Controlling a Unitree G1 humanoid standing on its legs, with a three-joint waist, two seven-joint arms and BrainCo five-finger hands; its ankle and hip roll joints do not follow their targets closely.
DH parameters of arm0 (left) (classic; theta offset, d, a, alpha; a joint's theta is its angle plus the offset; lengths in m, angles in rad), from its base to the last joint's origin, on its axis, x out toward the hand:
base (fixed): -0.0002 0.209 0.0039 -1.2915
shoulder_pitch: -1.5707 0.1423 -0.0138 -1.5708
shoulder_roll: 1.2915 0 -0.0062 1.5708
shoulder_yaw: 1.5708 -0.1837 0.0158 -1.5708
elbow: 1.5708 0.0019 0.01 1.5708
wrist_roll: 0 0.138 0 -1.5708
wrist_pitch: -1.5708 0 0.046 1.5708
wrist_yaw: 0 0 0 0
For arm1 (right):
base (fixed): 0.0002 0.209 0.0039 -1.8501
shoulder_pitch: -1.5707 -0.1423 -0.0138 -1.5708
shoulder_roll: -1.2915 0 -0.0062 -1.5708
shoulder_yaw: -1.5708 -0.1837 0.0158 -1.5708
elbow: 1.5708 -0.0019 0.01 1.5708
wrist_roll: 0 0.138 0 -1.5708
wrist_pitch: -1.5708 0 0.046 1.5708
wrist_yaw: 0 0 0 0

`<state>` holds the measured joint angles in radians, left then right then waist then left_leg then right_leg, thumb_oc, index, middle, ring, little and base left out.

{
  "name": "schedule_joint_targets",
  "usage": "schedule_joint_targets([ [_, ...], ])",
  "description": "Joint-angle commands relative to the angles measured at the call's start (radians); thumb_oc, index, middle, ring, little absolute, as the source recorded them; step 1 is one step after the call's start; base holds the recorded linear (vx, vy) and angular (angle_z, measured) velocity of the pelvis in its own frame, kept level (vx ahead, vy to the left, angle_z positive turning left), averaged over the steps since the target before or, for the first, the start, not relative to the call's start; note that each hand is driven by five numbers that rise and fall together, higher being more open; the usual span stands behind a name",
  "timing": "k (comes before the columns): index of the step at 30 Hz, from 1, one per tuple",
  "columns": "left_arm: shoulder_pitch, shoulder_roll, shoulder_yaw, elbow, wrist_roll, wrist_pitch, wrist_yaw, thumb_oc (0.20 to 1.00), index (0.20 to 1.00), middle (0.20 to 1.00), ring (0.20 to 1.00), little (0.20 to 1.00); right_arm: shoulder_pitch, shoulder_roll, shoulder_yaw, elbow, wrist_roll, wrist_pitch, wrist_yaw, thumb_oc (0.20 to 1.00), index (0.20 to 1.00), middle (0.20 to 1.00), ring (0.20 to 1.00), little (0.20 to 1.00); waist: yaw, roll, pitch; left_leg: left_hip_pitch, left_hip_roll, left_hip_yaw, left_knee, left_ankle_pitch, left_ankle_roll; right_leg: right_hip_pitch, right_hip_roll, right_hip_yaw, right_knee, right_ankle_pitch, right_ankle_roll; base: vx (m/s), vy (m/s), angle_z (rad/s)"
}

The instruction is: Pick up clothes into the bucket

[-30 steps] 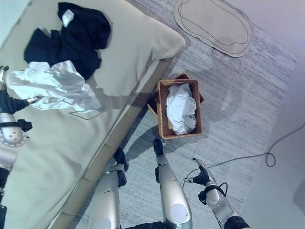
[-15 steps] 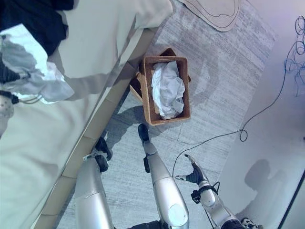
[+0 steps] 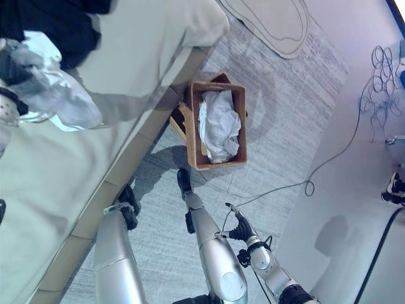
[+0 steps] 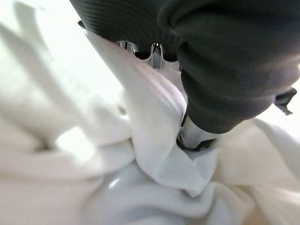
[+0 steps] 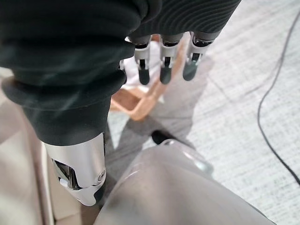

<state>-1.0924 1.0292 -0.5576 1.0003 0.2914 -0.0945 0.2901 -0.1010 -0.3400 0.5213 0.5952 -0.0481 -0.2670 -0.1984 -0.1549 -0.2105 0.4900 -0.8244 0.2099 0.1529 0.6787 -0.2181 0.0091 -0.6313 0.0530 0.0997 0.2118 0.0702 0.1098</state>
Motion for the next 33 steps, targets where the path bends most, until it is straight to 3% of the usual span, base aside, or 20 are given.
schedule_joint_targets([
  [1, 0.111, 0.052, 0.064, -0.102, -0.032, -0.026, -0.025, 0.200, 0.200, 0.200, 0.200, 0.200, 0.008, -0.064, -0.032, -0.051, -0.014, -0.006, -0.002, 1.000, 1.000, 1.000, 1.000, 1.000, 0.047, -0.020, 0.030, 0.114, -0.089, 0.012, 0.059, -0.145, 0.044, 0.059, -0.018, 0.027, -0.138, 0.083, 0.079, 0.00, -0.064, 0.09],
  [2, 0.231, 0.076, 0.155, -0.236, -0.043, -0.042, -0.002, 0.200, 0.200, 0.200, 0.200, 0.200, 0.016, -0.078, -0.059, -0.083, -0.026, -0.006, -0.005, 1.000, 1.000, 1.000, 1.000, 1.000, 0.069, -0.006, 0.030, 0.156, -0.104, 0.002, 0.027, -0.132, 0.041, 0.092, -0.033, 0.011, -0.136, 0.078, 0.078, 0.00, -0.049, 0.14],
  [4, 0.367, 0.067, 0.279, -0.335, -0.071, -0.057, 0.028, 0.200, 0.200, 0.200, 0.200, 0.200, 0.016, -0.096, -0.091, -0.116, -0.036, -0.006, -0.011, 1.000, 1.000, 1.000, 1.000, 1.000, 0.088, 0.013, 0.030, 0.211, -0.123, -0.006, -0.015, -0.116, 0.037, 0.135, -0.050, -0.004, -0.134, 0.070, 0.077, 0.00, -0.044, 0.19],
  [5, 0.374, 0.067, 0.286, -0.338, -0.070, -0.056, 0.028, 0.200, 0.200, 0.200, 0.200, 0.200, 0.016, -0.098, -0.089, -0.116, -0.036, -0.006, -0.011, 1.000, 1.000, 1.000, 1.000, 1.000, 0.085, 0.013, 0.030, 0.213, -0.124, -0.006, -0.016, -0.116, 0.037, 0.136, -0.050, -0.004, -0.134, 0.070, 0.077, 0.01, -0.046, 0.30],
  [6, 0.514, 0.052, 0.419, -0.493, -0.121, -0.082, 0.046, 0.200, 0.200, 0.200, 0.200, 0.200, 0.021, -0.114, -0.140, -0.172, -0.041, -0.005, -0.019, 1.000, 1.000, 1.000, 1.000, 1.000, 0.111, 0.038, 0.029, 0.273, -0.146, -0.020, -0.062, -0.095, 0.033, 0.179, -0.073, -0.022, -0.127, 0.060, 0.070, -0.07, -0.095, 0.29],
  [7, 0.578, 0.030, 0.485, -0.547, -0.157, -0.104, 0.054, 0.200, 0.200, 0.200, 0.200, 0.200, 0.021, -0.122, -0.166, -0.208, -0.042, -0.008, -0.019, 1.000, 1.000, 1.000, 1.000, 1.000, 0.122, 0.041, 0.030, 0.293, -0.160, -0.012, -0.091, -0.049, 0.032, 0.192, -0.089, -0.029, -0.124, 0.073, 0.062, -0.07, -0.096, 0.32],
  [10, 0.683, -0.008, 0.584, -0.644, -0.193, -0.128, 0.067, 0.200, 0.200, 0.200, 0.200, 0.200, 0.026, -0.142, -0.195, -0.263, -0.039, -0.006, -0.007, 1.000, 1.000, 1.000, 1.000, 1.000, 0.125, 0.059, 0.020, 0.361, -0.182, -0.024, -0.148, -0.028, 0.028, 0.244, -0.108, -0.044, -0.123, 0.062, 0.053, 0.02, -0.048, 0.44],
  [11, 0.736, -0.043, 0.629, -0.744, -0.236, -0.155, 0.075, 0.200, 0.200, 0.200, 0.200, 0.200, 0.019, -0.157, -0.217, -0.318, -0.036, -0.008, 0.004, 1.000, 1.000, 1.000, 1.000, 1.000, 0.141, 0.088, 0.001, 0.419, -0.204, -0.043, -0.202, -0.008, 0.024, 0.288, -0.120, -0.060, -0.116, 0.046, 0.046, 0.06, -0.010, 0.34],
  [14, 0.769, -0.054, 0.652, -0.805, -0.253, -0.177, 0.068, 0.200, 0.200, 0.200, 0.200, 0.200, 0.008, -0.165, -0.234, -0.372, -0.027, -0.010, 0.021, 1.000, 1.000, 1.000, 1.000, 1.000, 0.146, 0.107, -0.023, 0.466, -0.218, -0.055, -0.246, 0.009, 0.019, 0.323, -0.125, -0.073, -0.112, 0.031, 0.040, 0.05, -0.016, 0.42],
  [19, 0.803, -0.068, 0.652, -0.976, -0.333, -0.241, -0.011, 0.200, 0.200, 0.200, 0.200, 0.200, -0.063, -0.163, -0.232, -0.523, 0.046, -0.015, 0.107, 1.000, 1.000, 1.000, 1.000, 1.000, 0.170, 0.150, -0.125, 0.595, -0.250, -0.101, -0.389, 0.067, 0.006, 0.417, -0.135, -0.118, -0.110, -0.015, 0.023, 0.09, -0.021, 0.34],
  [27, 0.826, -0.108, 0.605, -1.130, -0.550, -0.290, -0.198, 0.200, 0.200, 0.200, 0.200, 0.200, -0.106, -0.147, -0.215, -0.690, 0.159, 0.010, 0.227, 1.000, 1.000, 1.000, 1.000, 1.000, 0.173, 0.178, -0.254, 0.752, -0.255, -0.157, -0.596, 0.160, -0.012, 0.520, -0.141, -0.183, -0.132, -0.056, 0.008, 0.09, -0.018, 0.24],
  [33, 0.820, -0.113, 0.534, -1.173, -0.683, -0.275, -0.327, 0.200, 0.200, 0.200, 0.200, 0.200, -0.148, -0.181, -0.186, -0.770, 0.218, 0.032, 0.315, 1.000, 1.000, 1.000, 1.000, 1.000, 0.168, 0.181, -0.329, 0.827, -0.242, -0.166, -0.654, 0.176, -0.018, 0.594, -0.139, -0.206, -0.158, -0.071, 0.003, 0.08, -0.013, 0.16],
])
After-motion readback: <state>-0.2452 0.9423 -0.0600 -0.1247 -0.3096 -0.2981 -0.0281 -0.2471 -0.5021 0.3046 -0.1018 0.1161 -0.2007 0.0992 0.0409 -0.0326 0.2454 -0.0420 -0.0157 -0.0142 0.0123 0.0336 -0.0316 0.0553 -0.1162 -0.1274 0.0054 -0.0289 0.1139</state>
